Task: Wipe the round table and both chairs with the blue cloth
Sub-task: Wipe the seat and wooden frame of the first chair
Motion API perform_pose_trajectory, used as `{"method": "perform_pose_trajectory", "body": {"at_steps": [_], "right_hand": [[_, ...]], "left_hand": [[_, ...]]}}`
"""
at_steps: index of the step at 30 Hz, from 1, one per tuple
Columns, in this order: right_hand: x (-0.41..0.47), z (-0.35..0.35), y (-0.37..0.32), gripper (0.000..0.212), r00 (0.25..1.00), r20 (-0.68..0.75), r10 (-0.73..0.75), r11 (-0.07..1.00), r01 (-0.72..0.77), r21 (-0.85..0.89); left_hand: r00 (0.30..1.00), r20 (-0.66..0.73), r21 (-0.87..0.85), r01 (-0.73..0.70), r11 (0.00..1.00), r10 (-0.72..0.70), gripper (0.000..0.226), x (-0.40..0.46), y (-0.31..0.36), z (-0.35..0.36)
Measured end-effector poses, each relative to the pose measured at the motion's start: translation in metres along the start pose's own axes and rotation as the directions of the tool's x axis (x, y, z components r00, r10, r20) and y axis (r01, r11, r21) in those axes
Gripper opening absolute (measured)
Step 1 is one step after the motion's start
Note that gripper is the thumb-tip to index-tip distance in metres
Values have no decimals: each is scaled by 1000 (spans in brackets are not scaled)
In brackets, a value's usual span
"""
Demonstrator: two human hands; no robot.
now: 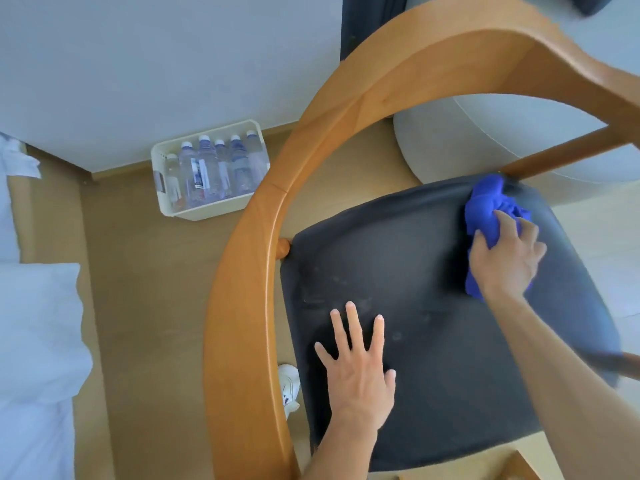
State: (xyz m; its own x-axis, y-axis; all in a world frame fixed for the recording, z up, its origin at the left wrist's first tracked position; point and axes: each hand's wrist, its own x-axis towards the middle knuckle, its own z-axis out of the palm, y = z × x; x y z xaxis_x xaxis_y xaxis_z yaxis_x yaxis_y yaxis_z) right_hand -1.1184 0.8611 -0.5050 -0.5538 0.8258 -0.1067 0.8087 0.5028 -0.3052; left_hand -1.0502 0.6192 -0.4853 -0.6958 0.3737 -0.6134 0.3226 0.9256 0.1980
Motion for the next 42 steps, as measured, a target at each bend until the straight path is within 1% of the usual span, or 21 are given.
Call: {"method": "perform_pose_trajectory", "body": {"at_steps": [2,4,6,9,11,13,14,15,16,18,20,22,24,26,28,30,33,34,36,38,42], "right_hand": [[-27,17,-33,41,983,13,-185,983,185,23],[-54,32,-60,39,920,50,-389,921,387,38],[-80,41,-81,39,826,99,-555,832,553,49],[-114,50,-102,41,658,188,-729,680,727,92],[-135,54,-107,41,477,246,-843,521,838,161],[-152,55,-104,40,188,310,-932,270,930,249],[-156,53,-101,39,32,349,-937,139,948,287],[-156,52,-99,39,-90,382,-920,41,946,322],[-152,51,-98,39,-162,402,-901,-13,937,349],[-137,49,-97,42,-199,409,-891,-43,932,359],[-119,44,-93,46,-148,387,-910,-22,950,312],[-96,37,-82,46,-38,349,-936,60,962,267],[-66,28,-61,44,126,309,-943,194,960,201],[-28,14,-29,45,339,276,-899,381,917,116],[6,-5,15,50,569,242,-786,594,804,41],[23,-26,65,48,772,186,-607,782,622,-30],[14,-47,124,46,956,103,-273,960,278,-33],[6,-51,136,47,988,72,-136,990,138,-18],[-8,-54,146,47,998,2,70,997,-70,18],[-18,-50,145,53,987,-50,155,987,-153,41],[-32,-28,120,46,972,-102,210,978,-208,31]], "left_hand": [[998,-2,6,-66,998,66,93,-4,1,8],[987,2,44,-159,986,159,86,-6,1,9],[969,47,100,-248,964,245,78,-6,0,10],[955,76,126,-295,947,288,72,-9,3,8],[947,100,121,-317,941,307,75,-12,4,10],[932,118,150,-357,922,342,77,-15,4,12],[928,131,152,-366,918,348,78,-16,5,13],[930,136,145,-360,922,342,79,-18,6,14],[932,123,126,-354,927,340,79,-18,7,15],[939,131,102,-331,938,317,77,-19,5,12],[942,135,123,-324,938,307,75,-19,3,7],[935,168,148,-337,930,312,71,-15,-1,4],[947,147,152,-308,939,287,68,-8,-5,-6],[968,94,136,-245,960,233,69,2,-9,-14],[987,36,135,-158,978,154,73,19,-14,-23],[996,-31,142,-77,987,82,77,42,-16,-32],[996,-84,124,-7,992,17,79,72,-15,-39],[996,-85,132,0,991,11,79,78,-15,-37],[995,-99,163,5,987,11,80,81,-14,-31],[993,-120,181,9,983,13,80,80,-15,-26],[993,-115,202,23,979,0,78,83,-15,-21]]}}
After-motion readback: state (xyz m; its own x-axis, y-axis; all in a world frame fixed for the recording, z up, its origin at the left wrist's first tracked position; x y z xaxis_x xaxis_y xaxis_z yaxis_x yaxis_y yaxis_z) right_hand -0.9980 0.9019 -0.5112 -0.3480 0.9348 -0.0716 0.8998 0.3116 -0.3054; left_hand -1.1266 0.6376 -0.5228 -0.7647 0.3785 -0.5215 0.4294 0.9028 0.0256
